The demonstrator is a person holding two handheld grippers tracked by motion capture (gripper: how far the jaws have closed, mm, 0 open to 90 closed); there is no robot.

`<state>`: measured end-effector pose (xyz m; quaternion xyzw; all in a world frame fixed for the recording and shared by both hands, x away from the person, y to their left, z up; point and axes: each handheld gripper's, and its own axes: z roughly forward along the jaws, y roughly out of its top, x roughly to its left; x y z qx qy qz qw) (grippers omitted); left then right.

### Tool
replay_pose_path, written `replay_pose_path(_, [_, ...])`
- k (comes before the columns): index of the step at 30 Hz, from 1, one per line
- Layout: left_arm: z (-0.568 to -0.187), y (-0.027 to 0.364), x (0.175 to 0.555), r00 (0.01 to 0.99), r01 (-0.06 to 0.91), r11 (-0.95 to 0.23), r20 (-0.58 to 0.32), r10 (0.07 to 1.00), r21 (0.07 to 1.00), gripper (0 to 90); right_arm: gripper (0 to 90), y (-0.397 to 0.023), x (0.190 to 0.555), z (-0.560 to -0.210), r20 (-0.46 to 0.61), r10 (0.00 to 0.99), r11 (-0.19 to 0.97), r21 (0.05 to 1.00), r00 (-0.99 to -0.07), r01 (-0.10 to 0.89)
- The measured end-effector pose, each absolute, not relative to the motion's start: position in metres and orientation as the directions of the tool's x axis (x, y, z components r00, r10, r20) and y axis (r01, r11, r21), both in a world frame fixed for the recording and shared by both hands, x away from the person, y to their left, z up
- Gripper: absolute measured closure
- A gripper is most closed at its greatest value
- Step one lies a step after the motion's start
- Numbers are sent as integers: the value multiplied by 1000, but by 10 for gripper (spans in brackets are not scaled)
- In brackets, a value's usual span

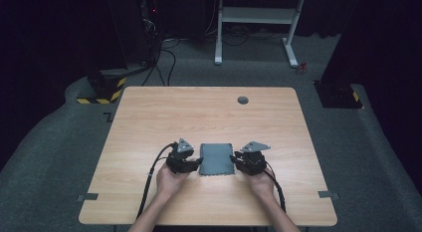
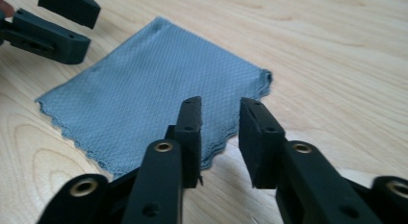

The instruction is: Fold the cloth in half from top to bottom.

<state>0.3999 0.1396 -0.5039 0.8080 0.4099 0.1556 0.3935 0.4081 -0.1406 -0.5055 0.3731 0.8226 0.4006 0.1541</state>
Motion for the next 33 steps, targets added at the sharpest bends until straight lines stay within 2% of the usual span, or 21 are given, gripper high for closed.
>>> replay_pose_path(9, [-492, 158, 385, 599, 503, -241, -134, 789, 830, 453, 608, -163, 400, -496, 84, 768, 321, 808, -636, 494])
replay_pose_path(33, [-482, 189, 363, 579, 478, -180, -154, 801, 860, 416, 593, -199, 378, -486, 89, 797, 261, 842, -598, 473])
